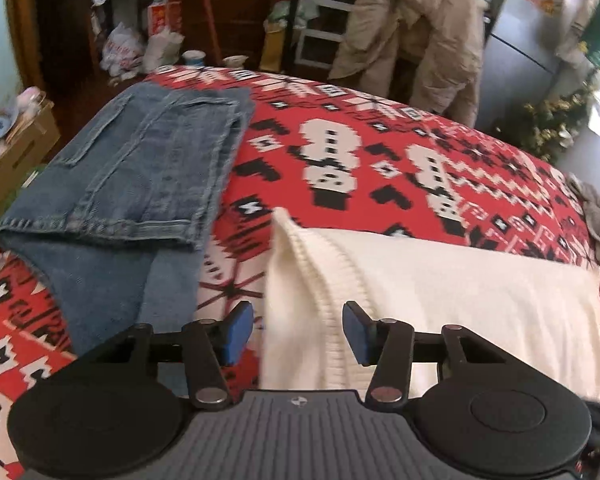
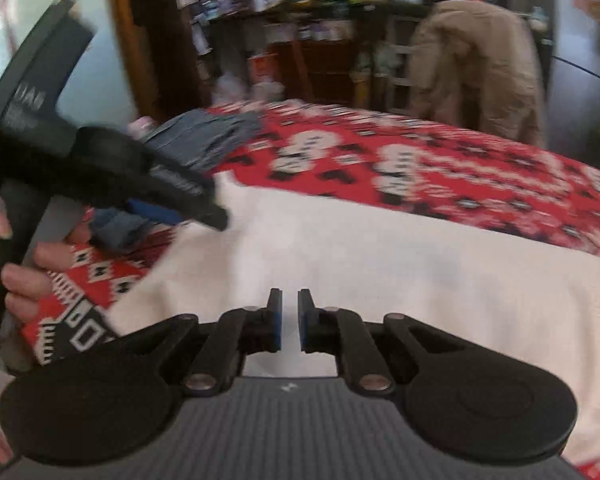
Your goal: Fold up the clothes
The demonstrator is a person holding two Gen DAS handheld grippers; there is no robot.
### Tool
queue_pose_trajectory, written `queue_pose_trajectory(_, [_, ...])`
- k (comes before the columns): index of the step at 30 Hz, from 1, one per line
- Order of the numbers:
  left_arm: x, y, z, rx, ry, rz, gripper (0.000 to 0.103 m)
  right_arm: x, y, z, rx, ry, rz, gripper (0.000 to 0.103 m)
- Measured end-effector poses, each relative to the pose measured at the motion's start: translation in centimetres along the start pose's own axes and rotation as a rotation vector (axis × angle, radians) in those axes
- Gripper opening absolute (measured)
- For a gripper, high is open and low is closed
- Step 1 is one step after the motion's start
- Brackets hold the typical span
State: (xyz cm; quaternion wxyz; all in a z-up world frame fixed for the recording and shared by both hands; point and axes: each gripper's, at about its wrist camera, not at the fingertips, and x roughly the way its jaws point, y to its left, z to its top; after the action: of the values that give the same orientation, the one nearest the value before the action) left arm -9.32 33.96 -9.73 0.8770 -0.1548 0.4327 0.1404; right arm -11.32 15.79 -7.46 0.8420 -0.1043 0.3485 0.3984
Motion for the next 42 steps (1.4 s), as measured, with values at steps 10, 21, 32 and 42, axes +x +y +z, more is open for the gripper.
queue_pose_trajectory(10, [-0.6, 1.4, 0.6, -0.052, -0.017, -0.014, 0.049, 4.7, 4.2, 1.0, -0.092, -0.001, -0.037, 0.009])
queue_pose_trajectory(21, [-0.7, 1.5, 0.7, -0.054, -0.018, -0.014, 0.050, 1.5, 5.1, -1.3, -0.098, 0.025, -0.006, 0.012])
queue_pose_trajectory(32, [-0.8, 2.0, 0.7, -0.066, -0.017, -0.006, 0.050, 1.5, 6.5, -1.1, -0.091, 0.003, 0.024, 0.012])
queue_pose_trajectory(42, [-0.8, 1.8, 0.8, -0.058, -0.016, -0.011, 0.051, 2.2, 8.5, -1.1, -0.128, -0.009, 0.067, 0.013])
